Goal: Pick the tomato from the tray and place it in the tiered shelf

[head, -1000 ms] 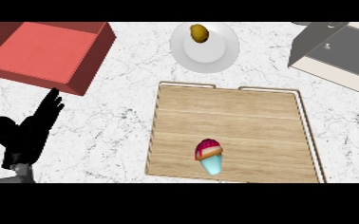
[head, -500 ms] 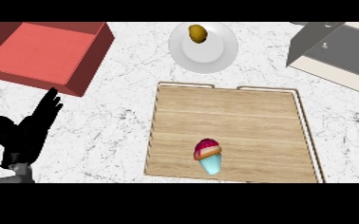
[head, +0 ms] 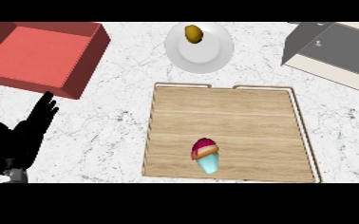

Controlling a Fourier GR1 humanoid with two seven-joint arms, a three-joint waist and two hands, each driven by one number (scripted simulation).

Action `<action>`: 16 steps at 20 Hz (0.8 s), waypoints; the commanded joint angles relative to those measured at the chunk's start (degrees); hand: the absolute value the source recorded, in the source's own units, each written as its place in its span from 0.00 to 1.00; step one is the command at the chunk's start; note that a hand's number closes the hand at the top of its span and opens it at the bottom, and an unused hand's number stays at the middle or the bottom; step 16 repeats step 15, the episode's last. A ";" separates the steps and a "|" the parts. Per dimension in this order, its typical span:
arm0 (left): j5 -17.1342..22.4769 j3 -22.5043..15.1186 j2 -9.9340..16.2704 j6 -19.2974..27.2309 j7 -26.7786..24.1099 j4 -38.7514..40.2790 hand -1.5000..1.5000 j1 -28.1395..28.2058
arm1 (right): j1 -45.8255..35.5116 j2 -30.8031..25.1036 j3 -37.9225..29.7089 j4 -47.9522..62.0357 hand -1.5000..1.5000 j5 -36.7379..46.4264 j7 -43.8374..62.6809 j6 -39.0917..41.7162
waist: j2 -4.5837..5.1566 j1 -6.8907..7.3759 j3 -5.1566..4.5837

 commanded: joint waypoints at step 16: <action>0.29 2.44 -0.89 1.32 -0.12 -1.79 0.50 4.06 | 30.82 -27.29 -20.54 22.67 0.00 -6.63 -12.98 22.71 | -0.74 -4.83 0.45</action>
